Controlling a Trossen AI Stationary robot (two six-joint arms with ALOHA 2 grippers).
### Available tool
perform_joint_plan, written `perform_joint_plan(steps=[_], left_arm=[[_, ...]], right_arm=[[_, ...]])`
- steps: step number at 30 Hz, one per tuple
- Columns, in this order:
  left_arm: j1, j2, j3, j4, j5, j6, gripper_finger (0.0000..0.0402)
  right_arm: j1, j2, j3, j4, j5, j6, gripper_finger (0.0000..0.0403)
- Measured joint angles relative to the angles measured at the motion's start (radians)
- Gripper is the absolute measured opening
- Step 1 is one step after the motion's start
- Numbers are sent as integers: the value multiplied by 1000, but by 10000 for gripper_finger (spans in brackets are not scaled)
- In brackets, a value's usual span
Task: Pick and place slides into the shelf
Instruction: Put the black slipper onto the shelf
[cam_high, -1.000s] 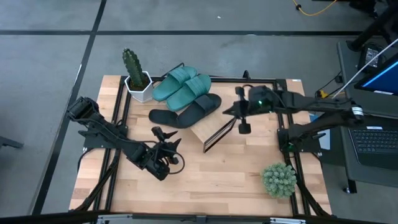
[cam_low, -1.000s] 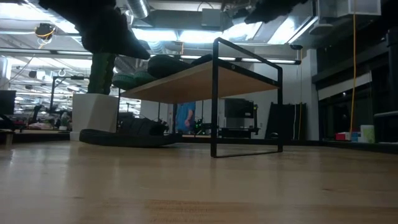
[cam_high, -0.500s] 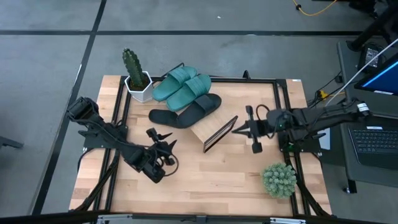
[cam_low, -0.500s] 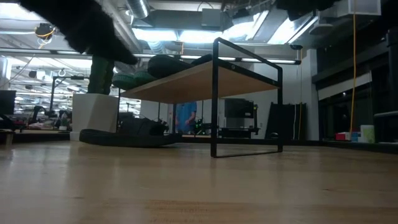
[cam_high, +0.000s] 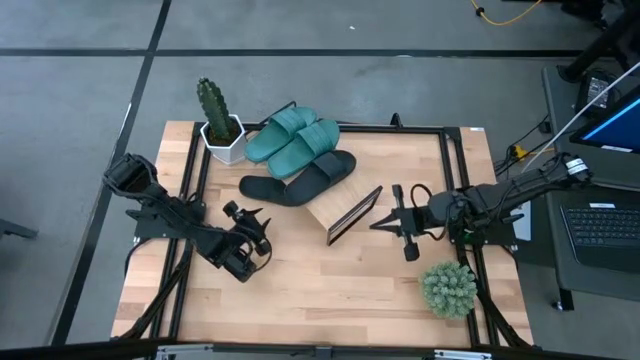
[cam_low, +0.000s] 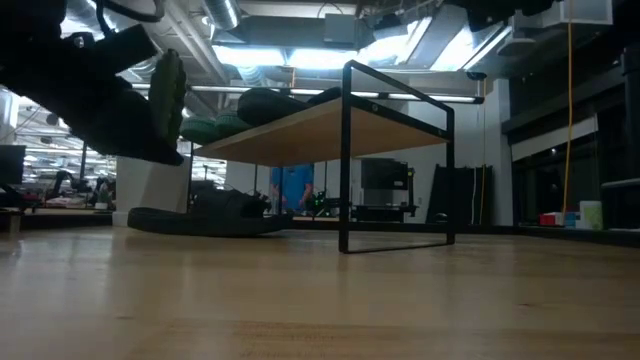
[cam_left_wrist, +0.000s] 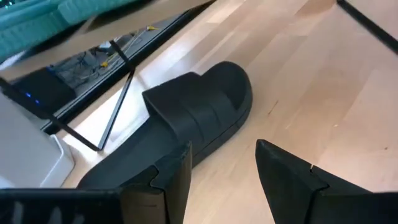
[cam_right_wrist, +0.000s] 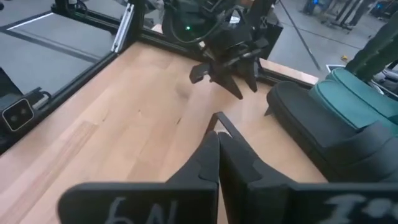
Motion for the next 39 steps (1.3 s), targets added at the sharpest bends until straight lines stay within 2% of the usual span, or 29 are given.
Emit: perform_joint_plan(steps=[5, 11, 19, 24, 31, 39], left_arm=[[30, -36, -44, 63, 42, 16, 169], [78, -99, -118, 275, 84, 241, 152], [212, -225, -276, 497, 203, 412, 127], [245, -292, -351, 669, 234, 530, 118], [263, -309, -353, 754, 218, 684, 120], [264, -308, -353, 755, 212, 682, 122]], right_arm=[[0, 4, -58, 119, 0, -2, 3], [0, 4, -144, 246, 0, -27, 3], [0, 4, -164, 265, -1, 9, 3], [0, 4, -164, 264, -1, 24, 3], [-1, 4, -164, 264, -2, 25, 3], [-1, 4, -164, 264, -2, 28, 3]])
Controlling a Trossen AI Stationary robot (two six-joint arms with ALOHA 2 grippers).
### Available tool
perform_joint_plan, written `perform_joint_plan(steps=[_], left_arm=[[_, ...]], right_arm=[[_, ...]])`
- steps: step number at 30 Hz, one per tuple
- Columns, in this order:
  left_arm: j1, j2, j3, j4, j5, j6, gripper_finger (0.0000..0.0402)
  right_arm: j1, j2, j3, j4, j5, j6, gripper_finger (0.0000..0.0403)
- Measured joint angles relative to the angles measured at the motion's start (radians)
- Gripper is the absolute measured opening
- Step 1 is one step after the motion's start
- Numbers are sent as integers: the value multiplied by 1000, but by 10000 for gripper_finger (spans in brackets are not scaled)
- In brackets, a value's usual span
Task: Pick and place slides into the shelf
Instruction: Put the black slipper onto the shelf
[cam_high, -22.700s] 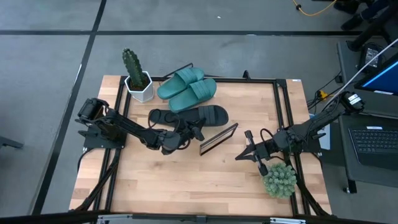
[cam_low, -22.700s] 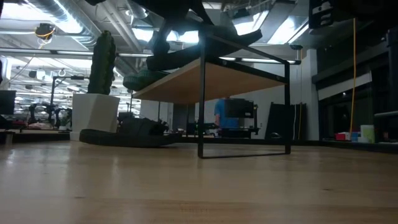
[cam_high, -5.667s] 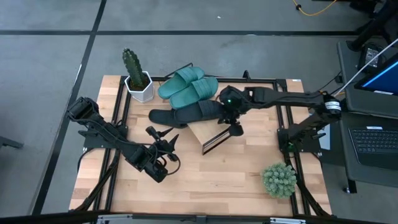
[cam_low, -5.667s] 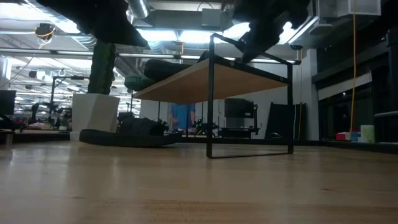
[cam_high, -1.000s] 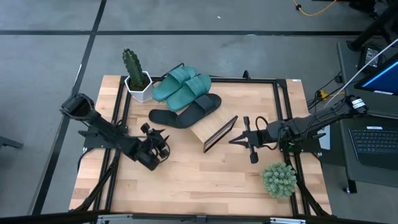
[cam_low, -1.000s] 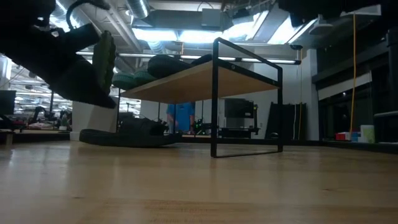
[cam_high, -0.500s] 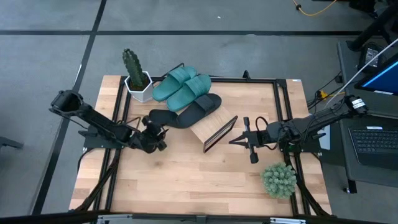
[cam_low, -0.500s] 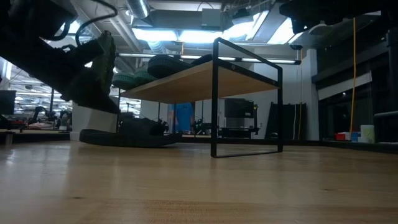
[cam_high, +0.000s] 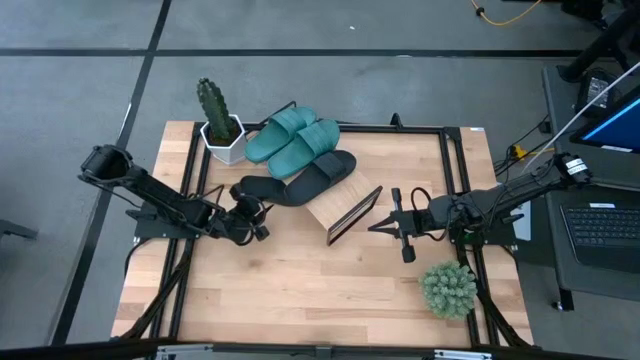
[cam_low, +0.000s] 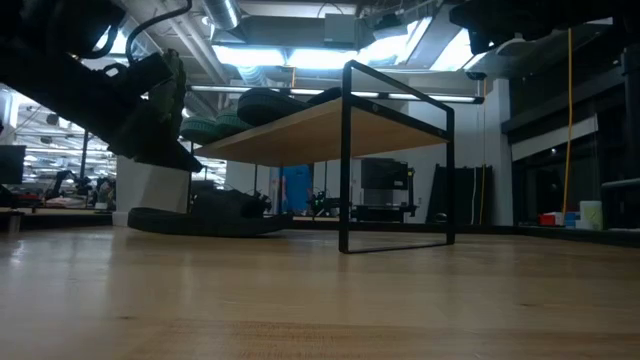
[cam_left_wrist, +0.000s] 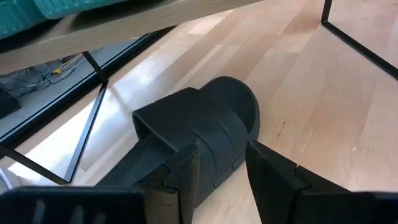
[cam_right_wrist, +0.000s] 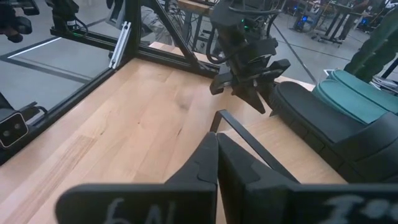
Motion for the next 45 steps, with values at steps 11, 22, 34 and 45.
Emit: perform_joint_plan(steps=[11, 22, 34, 45], left_arm=[[25, 1, 0, -13, -35, -106, 132], [37, 1, 0, -27, -38, -128, 134], [72, 29, 0, -22, 100, 20, 134], [90, 29, -103, 209, 167, 137, 134]], right_arm=[[0, 0, 0, 0, -1, 1, 3], [0, 0, 0, 0, -3, 2, 10], [0, 0, 0, -7, -11, 2, 11], [11, 0, 0, -33, -12, 26, 12]])
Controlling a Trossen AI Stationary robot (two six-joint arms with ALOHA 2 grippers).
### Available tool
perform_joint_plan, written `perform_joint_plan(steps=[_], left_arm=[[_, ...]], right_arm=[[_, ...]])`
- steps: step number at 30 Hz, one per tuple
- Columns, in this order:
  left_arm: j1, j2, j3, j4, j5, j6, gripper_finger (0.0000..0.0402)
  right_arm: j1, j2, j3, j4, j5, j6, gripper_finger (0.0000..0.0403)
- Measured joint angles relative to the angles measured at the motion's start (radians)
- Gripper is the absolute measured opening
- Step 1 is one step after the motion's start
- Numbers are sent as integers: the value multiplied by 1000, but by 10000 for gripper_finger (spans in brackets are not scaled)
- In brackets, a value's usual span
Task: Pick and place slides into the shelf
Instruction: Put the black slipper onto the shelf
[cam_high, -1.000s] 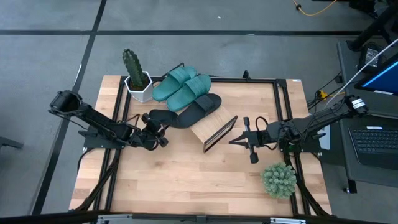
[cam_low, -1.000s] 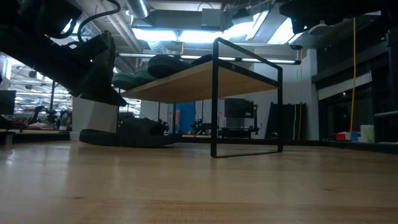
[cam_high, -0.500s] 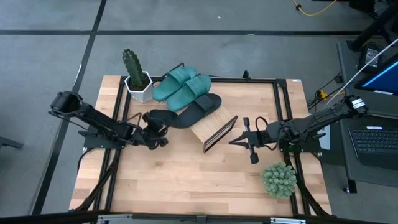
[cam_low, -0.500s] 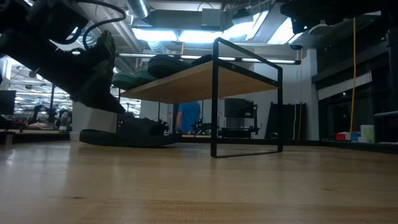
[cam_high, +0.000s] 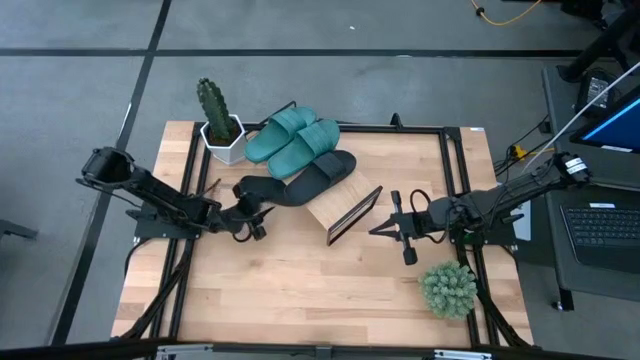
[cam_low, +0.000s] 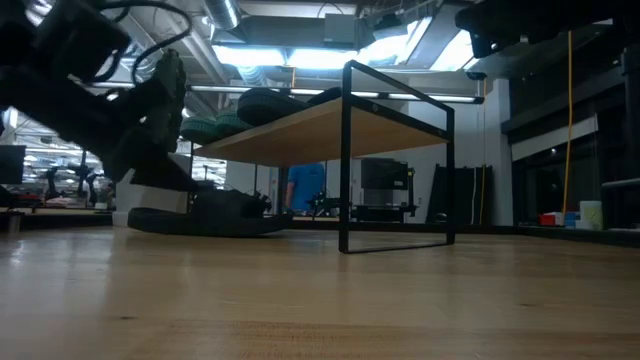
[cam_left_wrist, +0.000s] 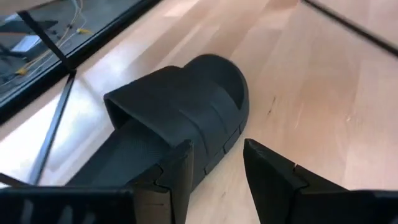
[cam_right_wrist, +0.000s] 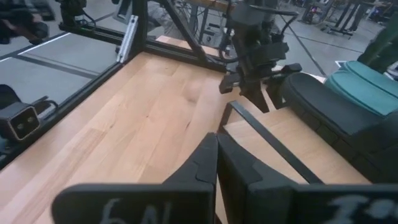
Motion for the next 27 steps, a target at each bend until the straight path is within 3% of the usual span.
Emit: perform_joint_plan(steps=[6, 10, 15, 21, 27], left_arm=[[1, -2, -193, 441, 71, 68, 134], [33, -12, -188, 447, 89, 127, 134], [114, -10, -188, 414, 161, 124, 134], [210, -10, -188, 413, 177, 112, 134], [249, -10, -188, 413, 239, 94, 134]], right_arm=[[22, 0, 0, 1, 0, -1, 12], [24, 0, 0, 18, 0, 0, 12], [24, 0, 0, 40, 2, -1, 12], [24, 0, 0, 49, 2, 0, 12], [24, 0, 0, 49, 3, 0, 12]])
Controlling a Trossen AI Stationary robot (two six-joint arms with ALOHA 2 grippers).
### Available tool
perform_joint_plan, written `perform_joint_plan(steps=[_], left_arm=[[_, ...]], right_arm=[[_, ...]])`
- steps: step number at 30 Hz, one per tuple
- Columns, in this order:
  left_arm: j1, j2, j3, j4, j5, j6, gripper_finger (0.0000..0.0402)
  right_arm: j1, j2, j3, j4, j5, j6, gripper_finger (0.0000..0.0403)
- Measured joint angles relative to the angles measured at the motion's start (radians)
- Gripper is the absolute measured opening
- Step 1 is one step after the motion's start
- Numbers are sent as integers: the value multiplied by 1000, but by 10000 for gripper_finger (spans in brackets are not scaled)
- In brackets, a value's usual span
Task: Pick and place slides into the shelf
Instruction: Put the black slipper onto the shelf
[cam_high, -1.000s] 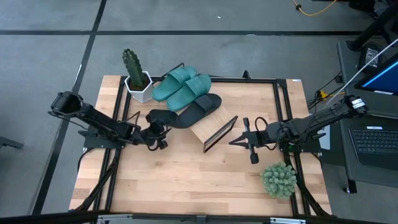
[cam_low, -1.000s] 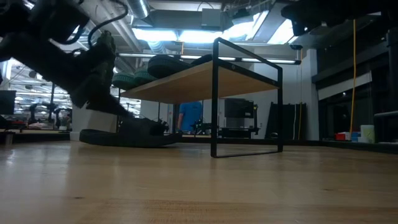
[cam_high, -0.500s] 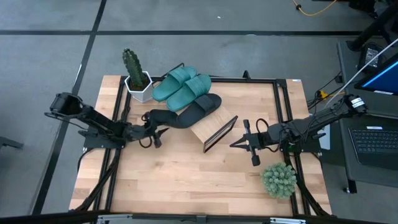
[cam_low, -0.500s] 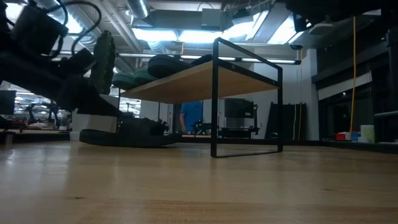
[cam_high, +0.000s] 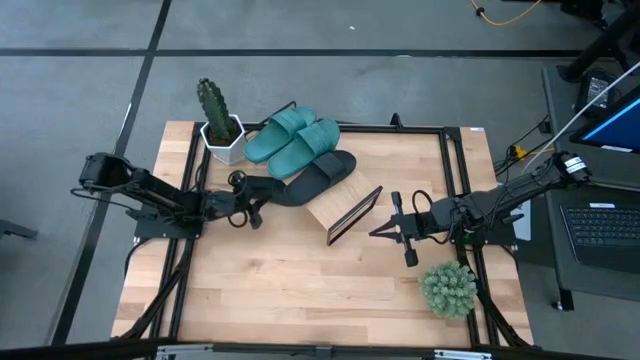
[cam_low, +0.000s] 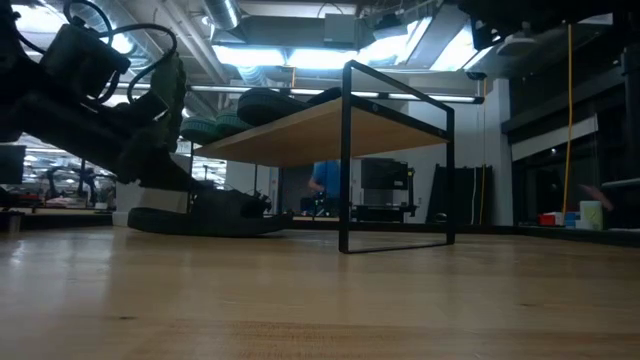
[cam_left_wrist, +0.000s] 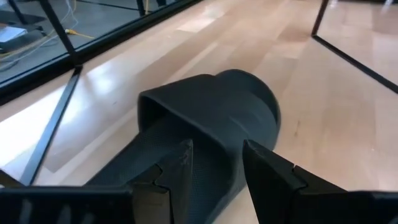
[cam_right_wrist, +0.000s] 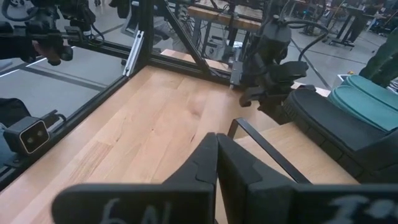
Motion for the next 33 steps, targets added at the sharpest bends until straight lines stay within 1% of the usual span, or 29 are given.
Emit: perform_joint_plan(steps=[5, 15, 22, 28, 33], left_arm=[[0, 0, 0, 0, 6, -6, 134], [0, 0, 0, -1, 8, -120, 134], [0, 0, 0, -1, 10, -140, 134], [0, 3, 0, -2, 73, -206, 134], [1, 4, 0, -4, 65, -205, 134]], right_arm=[[0, 0, 0, 0, 0, 0, 12], [0, 0, 0, -1, 1, 0, 12], [0, 0, 0, -1, 1, 0, 12], [0, 0, 0, -1, 1, -3, 12], [0, 0, 0, -1, 1, -4, 12]])
